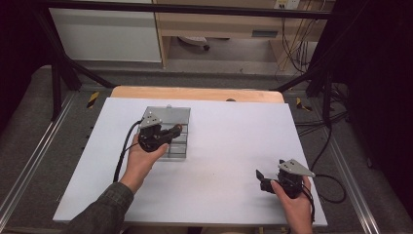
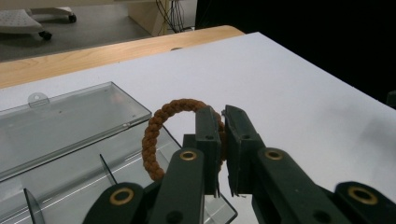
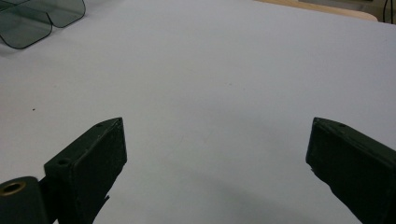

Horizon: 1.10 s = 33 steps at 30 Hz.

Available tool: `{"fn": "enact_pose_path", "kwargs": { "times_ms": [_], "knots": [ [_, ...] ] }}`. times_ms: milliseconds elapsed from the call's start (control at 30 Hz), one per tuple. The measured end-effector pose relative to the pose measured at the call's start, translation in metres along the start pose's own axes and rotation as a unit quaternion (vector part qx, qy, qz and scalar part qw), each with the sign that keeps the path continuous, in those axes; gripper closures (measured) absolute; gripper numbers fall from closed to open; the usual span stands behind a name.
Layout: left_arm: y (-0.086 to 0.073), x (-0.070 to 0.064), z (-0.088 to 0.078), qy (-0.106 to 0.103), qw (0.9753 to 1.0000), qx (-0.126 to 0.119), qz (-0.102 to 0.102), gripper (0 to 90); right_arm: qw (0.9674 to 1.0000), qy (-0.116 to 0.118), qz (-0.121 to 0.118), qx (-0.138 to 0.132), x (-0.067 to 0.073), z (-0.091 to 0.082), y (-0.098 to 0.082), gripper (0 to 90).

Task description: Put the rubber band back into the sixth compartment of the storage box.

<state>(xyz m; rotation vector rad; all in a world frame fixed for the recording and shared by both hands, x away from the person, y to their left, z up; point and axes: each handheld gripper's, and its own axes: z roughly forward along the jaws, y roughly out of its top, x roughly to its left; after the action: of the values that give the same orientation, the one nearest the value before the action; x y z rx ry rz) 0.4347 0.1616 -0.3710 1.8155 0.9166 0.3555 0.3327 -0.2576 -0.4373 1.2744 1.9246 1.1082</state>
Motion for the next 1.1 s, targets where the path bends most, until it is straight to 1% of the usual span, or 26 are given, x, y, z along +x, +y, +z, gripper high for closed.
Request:
{"fn": "enact_pose_path", "kwargs": {
  "times_ms": [167, 267, 367, 433, 533, 633, 800, 1033, 1100],
  "knots": [
    [-0.002, 0.002, 0.002, 0.008, 0.9999, 0.01, 0.001, 84.3, 1.0, 0.0, -0.002, -0.001, 0.0, -0.001, 0.001, 5.7],
    [-0.003, 0.003, 0.003, 0.008, 0.9999, 0.015, -0.001, 84.2, 1.0, 0.0, -0.003, -0.002, 0.0, -0.001, 0.001, 5.8],
    [-0.006, 0.004, 0.005, 0.003, 0.9996, 0.015, -0.022, 84.2, 1.0, 0.001, -0.003, -0.001, 0.001, -0.001, 0.001, 5.8],
    [-0.008, 0.006, 0.006, 0.008, 0.9995, 0.02, -0.022, 84.2, 1.0, 0.002, -0.003, -0.001, 0.001, -0.001, 0.001, 5.8],
    [-0.012, 0.007, 0.008, 0.009, 0.9993, 0.024, -0.028, 84.2, 1.0, 0.002, -0.003, -0.001, 0.001, -0.001, 0.001, 5.8],
    [-0.015, 0.008, 0.009, 0.01, 0.9992, 0.028, -0.028, 84.2, 1.0, 0.002, -0.003, 0.0, 0.001, -0.001, 0.001, 5.8],
    [-0.015, 0.008, 0.009, 0.01, 0.9992, 0.027, -0.03, 84.2, 1.0, 0.003, -0.004, 0.001, 0.001, -0.001, 0.001, 5.6],
    [-0.017, 0.007, 0.01, 0.013, 0.999, 0.034, -0.025, 84.2, 1.0, 0.003, -0.005, 0.001, 0.002, 0.0, 0.001, 5.6],
    [-0.018, 0.008, 0.011, 0.011, 0.9989, 0.034, -0.029, 84.2, 1.0, 0.004, -0.004, 0.001, 0.001, 0.0, 0.001, 5.6]
  ]
}}
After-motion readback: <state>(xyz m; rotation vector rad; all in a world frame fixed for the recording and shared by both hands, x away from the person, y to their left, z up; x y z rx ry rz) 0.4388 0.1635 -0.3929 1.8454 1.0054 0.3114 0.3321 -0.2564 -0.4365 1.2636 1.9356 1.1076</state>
